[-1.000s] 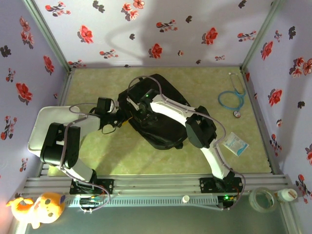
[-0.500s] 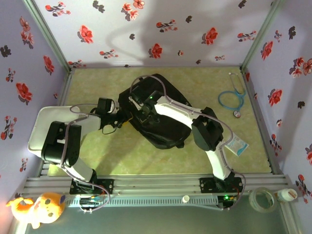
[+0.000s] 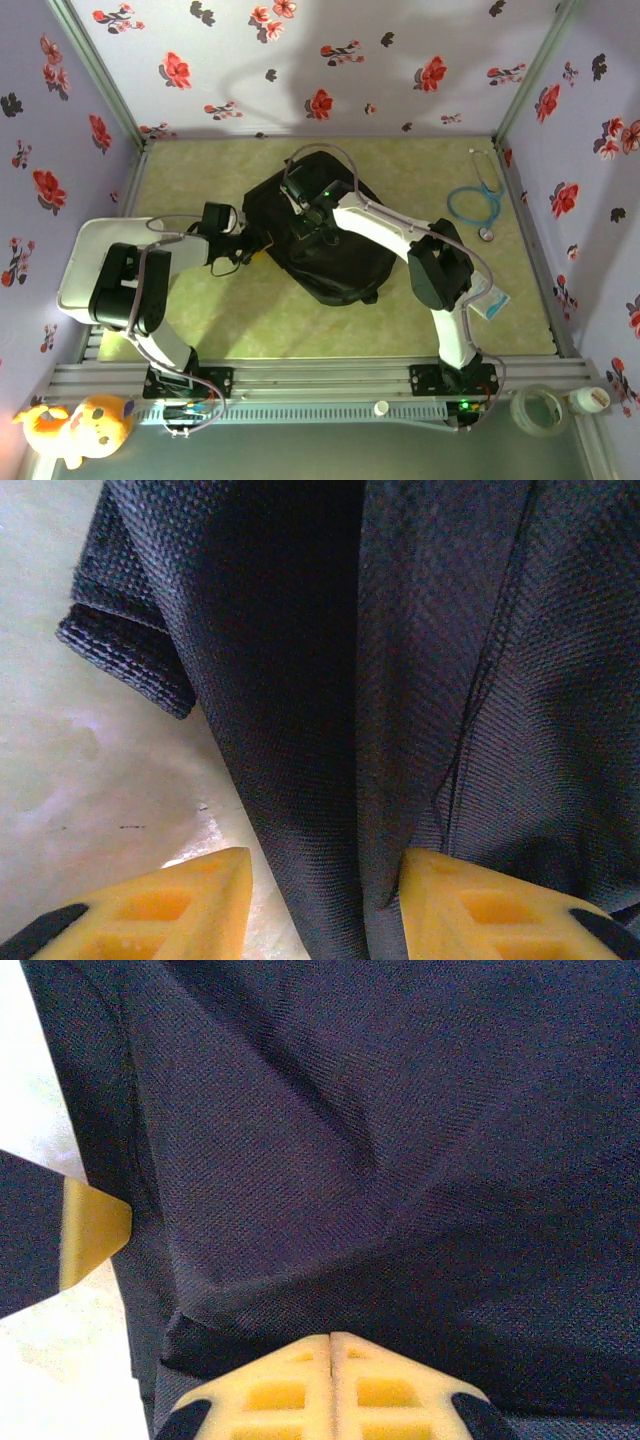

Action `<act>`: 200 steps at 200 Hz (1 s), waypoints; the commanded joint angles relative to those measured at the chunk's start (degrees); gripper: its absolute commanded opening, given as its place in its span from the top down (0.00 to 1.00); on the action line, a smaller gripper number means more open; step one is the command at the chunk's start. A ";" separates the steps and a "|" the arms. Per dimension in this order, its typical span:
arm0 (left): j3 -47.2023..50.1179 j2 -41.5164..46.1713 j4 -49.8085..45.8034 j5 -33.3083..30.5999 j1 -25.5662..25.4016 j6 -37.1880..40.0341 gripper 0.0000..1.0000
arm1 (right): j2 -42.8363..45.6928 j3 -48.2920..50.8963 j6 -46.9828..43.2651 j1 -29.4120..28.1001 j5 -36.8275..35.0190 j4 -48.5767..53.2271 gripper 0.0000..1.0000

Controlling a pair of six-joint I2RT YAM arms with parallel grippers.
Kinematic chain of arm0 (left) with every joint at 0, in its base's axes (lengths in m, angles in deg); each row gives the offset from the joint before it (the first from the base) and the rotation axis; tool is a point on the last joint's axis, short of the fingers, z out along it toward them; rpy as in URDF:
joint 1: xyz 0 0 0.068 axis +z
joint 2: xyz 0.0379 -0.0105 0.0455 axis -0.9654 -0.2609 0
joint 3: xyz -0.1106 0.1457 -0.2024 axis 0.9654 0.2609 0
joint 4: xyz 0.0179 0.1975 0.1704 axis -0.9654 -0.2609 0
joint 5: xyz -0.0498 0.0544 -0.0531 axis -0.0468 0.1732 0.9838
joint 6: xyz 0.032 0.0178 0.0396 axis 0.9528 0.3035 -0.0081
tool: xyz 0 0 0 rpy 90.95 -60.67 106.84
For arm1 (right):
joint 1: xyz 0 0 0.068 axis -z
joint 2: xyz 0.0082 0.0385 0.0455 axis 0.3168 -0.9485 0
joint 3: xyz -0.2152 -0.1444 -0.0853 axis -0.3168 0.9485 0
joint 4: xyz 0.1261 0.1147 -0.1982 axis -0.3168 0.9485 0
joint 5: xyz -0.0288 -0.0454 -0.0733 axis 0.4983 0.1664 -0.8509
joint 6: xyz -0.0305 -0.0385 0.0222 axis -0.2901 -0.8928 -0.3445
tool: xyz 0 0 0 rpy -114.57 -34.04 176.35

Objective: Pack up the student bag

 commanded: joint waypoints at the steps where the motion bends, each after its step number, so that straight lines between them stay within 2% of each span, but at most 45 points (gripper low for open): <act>1: -0.07 0.52 -2.50 -1.48 0.47 0.04 0.58 | 1.61 0.54 2.27 0.13 -5.81 -0.99 1.00; 60: -0.50 8.28 -8.37 -3.78 0.29 2.22 0.57 | 6.55 5.10 6.47 1.08 -16.26 -5.94 1.00; 96: -2.86 10.37 -7.70 -1.50 -3.22 2.92 0.49 | 8.28 7.36 7.71 1.16 -15.34 -7.34 1.00; 148: -8.01 2.35 -3.31 0.26 -8.13 0.79 0.48 | 10.13 9.83 9.50 1.53 -12.71 -9.14 1.00; 166: -9.83 -0.99 -3.73 0.04 -8.88 -0.40 0.53 | 10.45 10.56 10.32 2.00 -13.41 -9.42 1.00; 190: -10.21 -3.90 -3.63 -1.29 -8.90 -2.05 0.71 | 10.77 11.26 11.37 2.87 -14.64 -9.88 1.00; 200: -10.09 -4.15 -3.89 -2.12 -8.94 -2.14 0.81 | 10.84 11.37 11.95 3.33 -17.03 -9.73 1.00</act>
